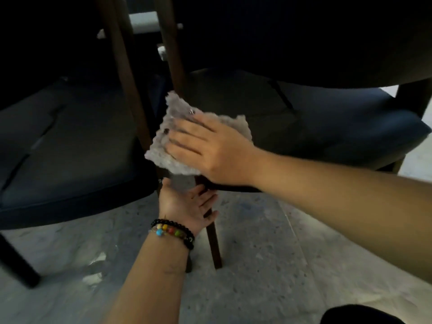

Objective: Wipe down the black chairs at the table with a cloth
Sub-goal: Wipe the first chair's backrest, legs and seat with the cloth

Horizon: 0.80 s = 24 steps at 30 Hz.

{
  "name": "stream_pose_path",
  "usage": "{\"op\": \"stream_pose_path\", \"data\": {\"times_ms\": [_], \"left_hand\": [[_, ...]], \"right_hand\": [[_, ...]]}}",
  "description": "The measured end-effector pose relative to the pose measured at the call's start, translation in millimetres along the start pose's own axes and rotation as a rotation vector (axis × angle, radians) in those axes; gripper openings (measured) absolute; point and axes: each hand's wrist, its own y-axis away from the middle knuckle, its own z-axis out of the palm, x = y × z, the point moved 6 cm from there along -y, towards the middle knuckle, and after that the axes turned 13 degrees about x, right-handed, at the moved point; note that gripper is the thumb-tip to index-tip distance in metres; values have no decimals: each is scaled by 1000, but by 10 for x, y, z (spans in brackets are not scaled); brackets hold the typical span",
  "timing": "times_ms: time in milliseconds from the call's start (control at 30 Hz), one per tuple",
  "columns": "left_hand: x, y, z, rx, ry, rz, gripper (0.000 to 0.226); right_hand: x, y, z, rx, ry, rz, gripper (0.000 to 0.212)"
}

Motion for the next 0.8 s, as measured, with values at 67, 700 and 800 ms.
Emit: {"op": "stream_pose_path", "data": {"times_ms": [67, 700, 800], "left_hand": [[35, 52, -46, 0, 30, 0, 96], [246, 81, -69, 10, 35, 128, 85], [226, 66, -40, 99, -190, 225, 53]], "right_hand": [[107, -248, 244, -222, 115, -122, 35], [524, 95, 117, 632, -585, 1553, 27], [850, -181, 536, 543, -1151, 1816, 42]]}}
